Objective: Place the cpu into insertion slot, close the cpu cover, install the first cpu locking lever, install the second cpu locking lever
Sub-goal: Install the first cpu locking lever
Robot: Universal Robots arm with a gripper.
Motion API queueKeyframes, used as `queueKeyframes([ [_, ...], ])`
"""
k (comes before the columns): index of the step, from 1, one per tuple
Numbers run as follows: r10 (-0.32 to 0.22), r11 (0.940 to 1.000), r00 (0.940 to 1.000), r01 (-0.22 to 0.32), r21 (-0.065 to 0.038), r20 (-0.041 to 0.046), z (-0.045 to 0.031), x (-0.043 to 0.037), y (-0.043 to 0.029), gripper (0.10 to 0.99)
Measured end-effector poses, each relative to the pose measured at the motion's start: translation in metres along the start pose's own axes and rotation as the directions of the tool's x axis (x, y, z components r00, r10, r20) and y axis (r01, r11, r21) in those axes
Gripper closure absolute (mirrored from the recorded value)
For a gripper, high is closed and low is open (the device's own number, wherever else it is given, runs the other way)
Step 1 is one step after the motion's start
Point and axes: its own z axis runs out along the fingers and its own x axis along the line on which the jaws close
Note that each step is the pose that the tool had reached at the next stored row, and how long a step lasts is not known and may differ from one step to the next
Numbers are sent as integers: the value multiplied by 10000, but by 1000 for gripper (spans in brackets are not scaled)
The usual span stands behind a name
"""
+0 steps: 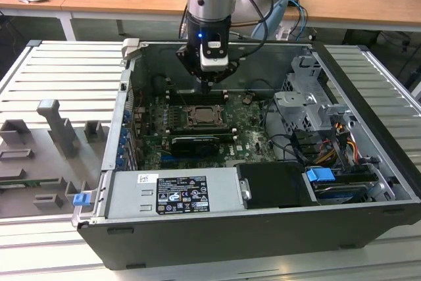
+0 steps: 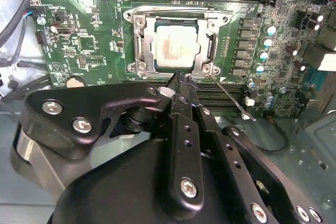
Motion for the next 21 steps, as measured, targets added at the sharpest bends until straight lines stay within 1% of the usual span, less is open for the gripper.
queueKeyframes([
  [3, -378, 9993, 9993, 378, -1, -20, 1, 0, 0, 980],
  [7, -634, 9980, 9980, 634, -2, -34, 0, 0, 0, 980],
  [14, -1185, 9930, 9929, 1185, -6, -64, 0, 0, 0, 980],
  [17, -1459, 9893, 9893, 1459, -9, -78, 1, 0, -1, 980],
  [21, -1898, 9818, 9818, 1898, -14, -101, 1, -1, -1, 980],
])
